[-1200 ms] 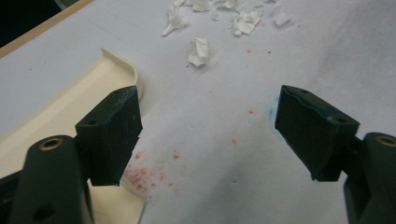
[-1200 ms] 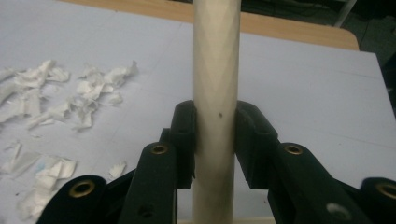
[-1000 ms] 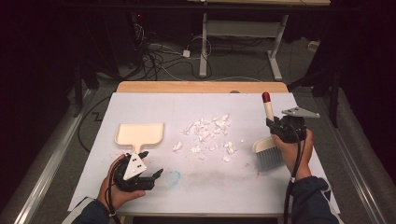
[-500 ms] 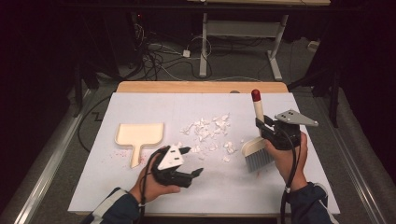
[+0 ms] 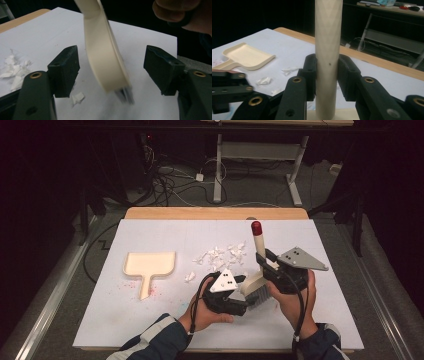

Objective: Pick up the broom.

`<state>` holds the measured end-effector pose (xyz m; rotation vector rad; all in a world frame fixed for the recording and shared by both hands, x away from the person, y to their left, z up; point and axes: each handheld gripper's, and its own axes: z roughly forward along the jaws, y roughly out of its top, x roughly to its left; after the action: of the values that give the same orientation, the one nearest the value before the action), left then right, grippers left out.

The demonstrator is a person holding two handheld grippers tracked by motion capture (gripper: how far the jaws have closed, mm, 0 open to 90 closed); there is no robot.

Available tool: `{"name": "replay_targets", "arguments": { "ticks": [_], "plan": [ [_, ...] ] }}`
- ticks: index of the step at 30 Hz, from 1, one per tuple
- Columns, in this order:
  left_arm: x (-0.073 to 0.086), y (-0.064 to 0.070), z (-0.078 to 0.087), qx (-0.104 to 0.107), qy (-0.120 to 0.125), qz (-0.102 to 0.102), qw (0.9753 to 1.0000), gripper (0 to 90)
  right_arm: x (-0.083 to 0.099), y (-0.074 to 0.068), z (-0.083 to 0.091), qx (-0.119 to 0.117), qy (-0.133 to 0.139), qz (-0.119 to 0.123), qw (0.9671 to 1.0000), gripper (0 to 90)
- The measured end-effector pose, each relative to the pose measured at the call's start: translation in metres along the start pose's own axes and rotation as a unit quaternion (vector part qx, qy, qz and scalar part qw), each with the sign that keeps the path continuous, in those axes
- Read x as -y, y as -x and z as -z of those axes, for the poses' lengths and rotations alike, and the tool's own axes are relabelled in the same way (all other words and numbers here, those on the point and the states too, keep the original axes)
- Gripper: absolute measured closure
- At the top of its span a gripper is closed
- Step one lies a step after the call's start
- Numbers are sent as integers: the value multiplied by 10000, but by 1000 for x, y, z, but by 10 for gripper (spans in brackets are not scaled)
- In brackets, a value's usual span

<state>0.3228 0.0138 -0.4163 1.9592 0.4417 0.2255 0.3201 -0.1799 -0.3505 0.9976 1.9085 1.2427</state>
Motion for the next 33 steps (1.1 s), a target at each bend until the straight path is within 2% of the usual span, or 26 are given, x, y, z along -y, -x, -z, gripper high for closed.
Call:
{"name": "replay_targets", "arguments": {
  "ticks": [4, 5, 9, 12, 16, 18, 19, 20, 21, 23, 24, 25, 27, 28, 29, 30, 31, 32, 33],
  "plan": [
    [3, -9, -1, -8, -19, 16, 10000, 403, 0, -17, -2, -94, 61, 101, 9999, 712],
    [3, -9, -1, -8, -19, 16, 10000, 454, 0, -20, -2, -136, 76, 120, 9998, 712],
    [5, -15, 1, -60, -100, 1, 9999, 563, -1, -29, 0, -233, 68, 241, 9994, 710],
    [4, -21, 4, -139, -258, -143, 9995, 609, -1, -28, 1, -268, 79, 208, 9994, 707],
    [3, -22, 8, -200, -378, -243, 9988, 625, -2, -23, 2, -469, 69, 159, 9988, 692],
    [2, -25, 12, -131, -441, -273, 9986, 636, -2, -19, 4, -717, 113, 218, 9971, 648],
    [2, -28, 17, -29, -434, -299, 9986, 642, -2, -17, 5, -840, 114, 273, 9960, 615],
    [2, -28, 17, -29, -434, -299, 9986, 646, -2, -14, 4, -1006, 37, 391, 9942, 576],
    [1, -29, 22, 80, -439, -367, 9983, 648, -1, -11, 4, -1159, -4, 509, 9920, 546],
    [1, -30, 29, 267, -499, -429, 9975, 650, 2, -3, 7, -1303, 69, 695, 9890, 495],
    [1, -30, 29, 267, -499, -429, 9975, 651, 4, 1, 8, -1492, 40, 791, 9856, 468],
    [4, -30, 37, 408, -539, -531, 9963, 651, 4, 3, 8, -1632, -56, 880, 9826, 440],
    [5, -29, 40, 451, -597, -592, 9954, 651, 9, 8, 10, -1900, -347, 1294, 9726, 422],
    [8, -29, 47, 556, -739, -741, 9930, 651, 13, 10, 10, -1978, -438, 1476, 9681, 411],
    [8, -29, 47, 556, -739, -741, 9930, 652, 17, 11, 10, -2093, -543, 1577, 9635, 400],
    [11, -28, 49, 617, -798, -768, 9919, 651, 21, 11, 9, -2225, -616, 1623, 9594, 397],
    [13, -27, 51, 667, -893, -834, 9903, 651, 25, 11, 7, -2349, -674, 1659, 9554, 397],
    [18, -23, 53, 687, -1042, -1023, 9869, 651, 30, 10, 4, -2435, -745, 1718, 9517, 397],
    [18, -23, 53, 687, -1042, -1023, 9869, 652, 34, 9, 1, -2517, -744, 1831, 9474, 399]
  ]
}}
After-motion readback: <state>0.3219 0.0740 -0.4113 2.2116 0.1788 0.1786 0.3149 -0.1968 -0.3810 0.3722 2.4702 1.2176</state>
